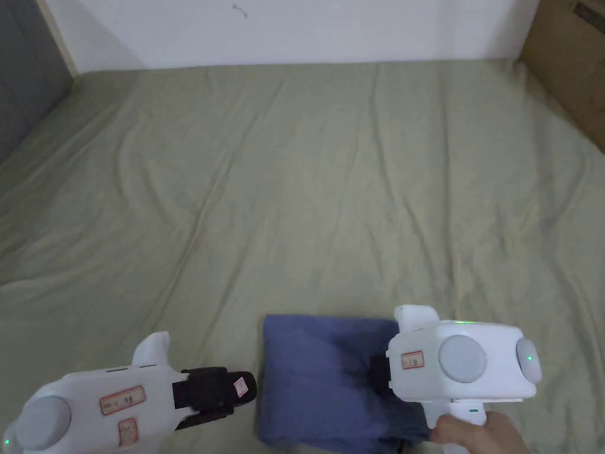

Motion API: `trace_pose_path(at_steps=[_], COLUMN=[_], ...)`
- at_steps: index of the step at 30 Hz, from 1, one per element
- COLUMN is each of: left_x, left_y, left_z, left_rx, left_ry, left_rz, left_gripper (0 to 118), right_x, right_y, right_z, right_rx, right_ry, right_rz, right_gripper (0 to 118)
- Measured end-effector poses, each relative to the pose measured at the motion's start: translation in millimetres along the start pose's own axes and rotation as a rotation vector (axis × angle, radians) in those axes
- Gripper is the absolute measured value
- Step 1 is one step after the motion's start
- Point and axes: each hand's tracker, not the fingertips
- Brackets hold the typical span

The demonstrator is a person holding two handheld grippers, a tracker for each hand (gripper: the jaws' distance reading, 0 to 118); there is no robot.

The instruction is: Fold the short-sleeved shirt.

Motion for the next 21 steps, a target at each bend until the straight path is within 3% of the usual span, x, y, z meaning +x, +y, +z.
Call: trace_pose_path(at_steps=[1, 5, 8, 12, 15, 19, 20, 21], left_x=[-3.6, -11.3, -14.5, -24.0, -24.2, -20.9, -19.8, -20.2], left_y=[0.0, 5.4, 9.7, 9.4, 9.5, 14.4, 15.5, 16.8], left_z=[-4.1, -23.5, -44.5, -77.4, -93.5, -106.9, -106.1, -103.5], left_rx=[-0.001, -0.053, -0.091, -0.113, -0.084, -0.141, -0.143, -0.144], left_ry=[-0.024, -0.128, -0.200, -0.228, -0.347, -0.350, -0.336, -0.294], left_rz=[0.025, 0.085, 0.095, 0.177, 0.220, 0.187, 0.175, 0.153], left_gripper=[15, 87, 107, 111, 111, 111, 103, 81], right_x=[2.5, 3.7, 2.5, 4.6, 9.5, 11.5, 11.2, 10.4], right_y=[2.4, 1.7, 0.7, -0.6, -0.2, -0.1, -0.3, -0.4], right_z=[1.4, 6.4, 4.9, 7.8, 8.1, 5.1, 5.1, 5.7], right_rx=[-0.009, -0.011, -0.009, -0.009, -0.012, -0.013, -0.012, -0.012], right_ry=[0.008, 0.013, 0.008, 0.018, 0.038, 0.049, 0.047, 0.042], right_rz=[-0.006, 0.007, 0.004, -0.009, -0.032, -0.051, -0.050, -0.045], right_gripper=[0, 0, 0, 0, 0, 0, 0, 0])
